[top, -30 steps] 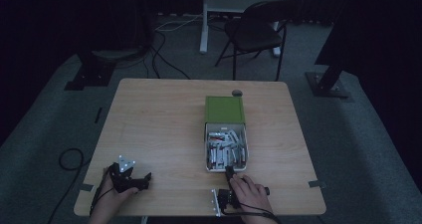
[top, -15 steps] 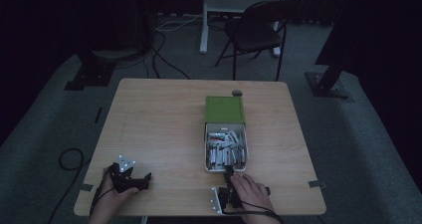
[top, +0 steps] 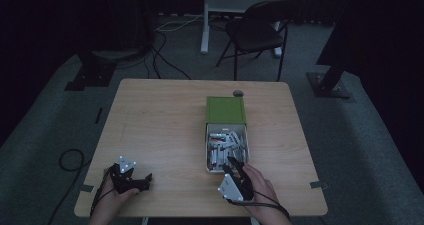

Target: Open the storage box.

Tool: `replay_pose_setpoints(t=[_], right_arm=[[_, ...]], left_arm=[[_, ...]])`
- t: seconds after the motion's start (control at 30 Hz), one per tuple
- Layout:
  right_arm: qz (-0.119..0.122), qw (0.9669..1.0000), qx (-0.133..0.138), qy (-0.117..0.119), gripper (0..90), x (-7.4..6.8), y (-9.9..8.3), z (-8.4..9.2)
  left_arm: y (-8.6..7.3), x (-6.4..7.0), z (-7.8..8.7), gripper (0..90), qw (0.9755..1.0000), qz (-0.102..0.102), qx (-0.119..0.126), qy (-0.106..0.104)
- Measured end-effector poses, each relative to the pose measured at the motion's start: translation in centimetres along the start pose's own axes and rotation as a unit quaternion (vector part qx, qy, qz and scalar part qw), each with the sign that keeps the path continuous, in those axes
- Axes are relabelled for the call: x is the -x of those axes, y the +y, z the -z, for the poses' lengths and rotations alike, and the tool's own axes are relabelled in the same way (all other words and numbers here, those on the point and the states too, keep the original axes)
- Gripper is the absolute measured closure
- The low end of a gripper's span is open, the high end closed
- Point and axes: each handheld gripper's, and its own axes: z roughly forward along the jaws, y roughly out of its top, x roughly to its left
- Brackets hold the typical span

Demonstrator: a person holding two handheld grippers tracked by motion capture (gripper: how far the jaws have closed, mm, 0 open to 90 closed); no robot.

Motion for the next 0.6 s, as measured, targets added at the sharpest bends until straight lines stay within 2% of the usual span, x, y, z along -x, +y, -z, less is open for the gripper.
replay_pose_setpoints(t=[0.03, 0.07, 0.1, 0.13, 0.2, 0.23, 0.27, 0.4, 0.5, 0.53, 0.57, 0.6], right_arm=[[0.000, 1.0000, 0.000, 0.000, 61.3, 0.0, 0.0, 0.0], [-0.020, 0.9997, 0.010, 0.004, 60.6, 0.3, -0.2, 0.0], [-0.020, 0.9997, 0.010, 0.004, 60.6, 0.3, -0.2, 0.0], [-0.046, 0.9988, 0.016, 0.012, 57.1, 0.8, -0.4, 0.0], [-0.046, 0.9988, 0.016, 0.012, 57.1, 0.8, -0.4, 0.0], [-0.068, 0.9974, 0.019, 0.014, 55.0, 1.2, -0.8, 0.0], [-0.076, 0.9967, 0.023, 0.013, 55.0, 1.4, -0.9, 0.0], [-0.095, 0.9950, 0.028, 0.003, 55.1, 2.0, -1.3, 0.2], [-0.132, 0.9903, 0.042, -0.002, 52.1, 2.9, -1.9, 0.5], [-0.132, 0.9903, 0.042, -0.002, 52.1, 2.9, -1.9, 0.5], [-0.152, 0.9872, 0.049, 0.002, 51.1, 3.3, -2.3, 0.7], [-0.157, 0.9863, 0.051, 0.001, 50.9, 3.5, -2.4, 0.7]], left_arm=[[0.0, 0.0, 0.0, 1.6, 1.0000, 0.000, 0.000, 0.000], [0.0, 0.0, 0.0, 1.6, 1.0000, 0.000, 0.000, 0.000], [0.0, 0.0, 0.0, 1.6, 1.0000, 0.000, 0.000, 0.000], [0.0, 0.0, 0.0, 1.6, 1.0000, 0.000, 0.000, 0.000], [0.0, 0.0, 0.0, 1.6, 1.0000, 0.000, 0.000, 0.000], [0.0, 0.0, 0.0, 1.6, 1.0000, 0.000, 0.000, 0.000], [0.0, 0.0, 0.0, 1.6, 1.0000, 0.000, 0.000, 0.000], [0.0, 0.0, 0.0, 1.6, 1.0000, 0.000, 0.000, 0.000], [0.0, 0.0, 0.0, 1.6, 1.0000, 0.000, 0.000, 0.000], [0.0, 0.0, 0.0, 1.6, 1.0000, 0.000, 0.000, 0.000], [0.0, 0.0, 0.0, 1.6, 1.0000, 0.000, 0.000, 0.000], [0.0, 0.0, 0.0, 1.6, 1.0000, 0.000, 0.000, 0.000]])
